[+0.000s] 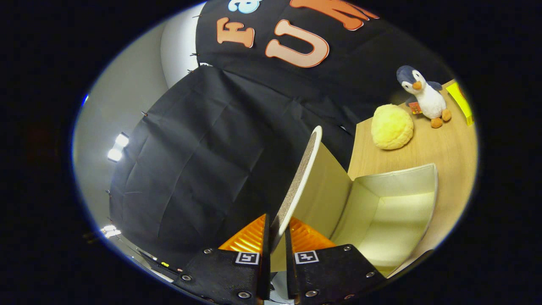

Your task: Open the storage box then place both shoes into the box .Put the left shoe in first, then the right shoe, with the right side of both shoes facing outward in a uniform manner.

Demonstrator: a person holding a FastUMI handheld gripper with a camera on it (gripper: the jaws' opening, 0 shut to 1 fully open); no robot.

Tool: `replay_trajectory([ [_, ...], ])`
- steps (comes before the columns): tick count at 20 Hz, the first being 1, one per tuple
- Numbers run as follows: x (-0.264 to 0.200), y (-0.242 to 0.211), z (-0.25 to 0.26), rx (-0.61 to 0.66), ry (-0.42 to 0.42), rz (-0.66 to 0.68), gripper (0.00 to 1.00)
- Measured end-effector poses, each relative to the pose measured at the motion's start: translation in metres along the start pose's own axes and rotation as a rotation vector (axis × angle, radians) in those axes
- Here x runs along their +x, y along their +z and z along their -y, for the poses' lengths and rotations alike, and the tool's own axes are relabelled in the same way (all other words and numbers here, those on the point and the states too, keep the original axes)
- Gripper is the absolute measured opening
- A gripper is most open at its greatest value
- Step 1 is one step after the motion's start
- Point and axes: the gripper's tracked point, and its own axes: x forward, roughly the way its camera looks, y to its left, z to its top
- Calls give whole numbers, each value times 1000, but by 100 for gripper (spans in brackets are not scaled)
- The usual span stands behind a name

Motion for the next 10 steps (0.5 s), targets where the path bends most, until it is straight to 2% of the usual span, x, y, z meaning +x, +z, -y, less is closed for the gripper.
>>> replay_trajectory([
  [3,32,-2,-9,1,-14,-6,17],
  [5,44,-6,-12,-15,-46,-1,23],
  [6,52,-9,-10,-34,-70,-11,38],
  [7,59,-13,-7,-56,-94,-25,46],
  [8,60,-19,-5,-76,-112,-40,60],
  [10,56,-23,2,-110,-141,-57,73],
])
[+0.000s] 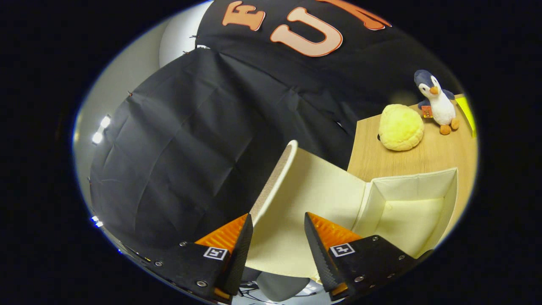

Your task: Open the storage box then place both shoes into the box .Put the left shoe in first, then the right shoe, with the right side of both shoes facing outward in a uniform manner.

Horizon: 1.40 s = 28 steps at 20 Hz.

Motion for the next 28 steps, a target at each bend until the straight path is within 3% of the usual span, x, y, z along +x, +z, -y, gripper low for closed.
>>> replay_trajectory([
  [5,-40,5,45,-131,-133,28,86],
  [13,-162,1,180,-328,-496,62,91],
  [19,-249,-26,273,-365,-725,52,91],
  [25,-310,-86,354,-288,-881,-28,81],
  [28,-324,-114,382,-256,-918,-86,78],
])
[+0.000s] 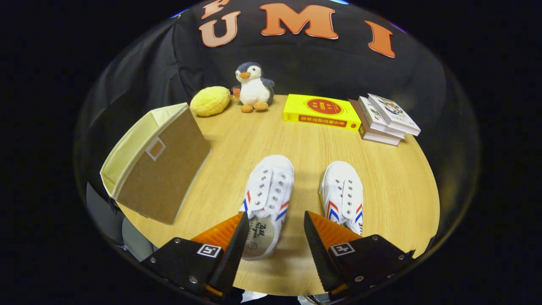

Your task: Open the storage box then place both shoes into the box .Put the left shoe in first, then the right shoe, with the right side of both shoes facing outward in a uniform manner.

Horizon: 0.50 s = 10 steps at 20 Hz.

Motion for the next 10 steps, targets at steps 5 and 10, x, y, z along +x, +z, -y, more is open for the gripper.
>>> replay_trajectory([
  [5,27,-21,9,-72,-33,-57,70],
  [10,45,-30,9,-132,-64,-79,61],
])
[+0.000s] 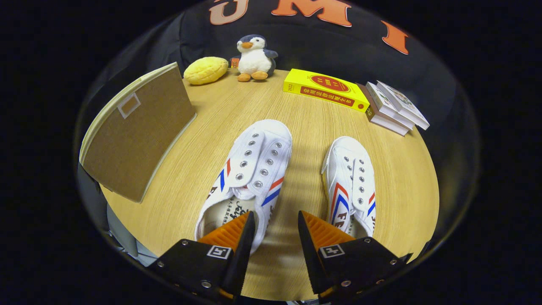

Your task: Open the storage box then place both shoes into the box .Put the left shoe in first, then the right shoe, with the right side of both shoes facing outward in a uniform manner.

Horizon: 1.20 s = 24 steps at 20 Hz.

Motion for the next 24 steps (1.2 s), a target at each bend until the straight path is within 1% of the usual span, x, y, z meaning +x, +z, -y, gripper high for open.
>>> replay_trajectory([
  [3,9,10,-1,1,-15,43,60],
  [4,12,14,-1,11,-17,59,54],
  [7,19,23,0,71,-18,95,47],
  [9,23,35,8,114,-31,130,40],
  [10,29,36,12,120,-34,126,36],
  [11,33,33,12,127,-16,104,33],
  [13,37,37,9,162,21,98,25],
  [15,38,36,10,186,41,88,19],
  [18,31,41,4,214,76,84,4],
  [20,22,51,-4,247,108,102,1],
  [24,4,71,-13,299,138,130,1],
])
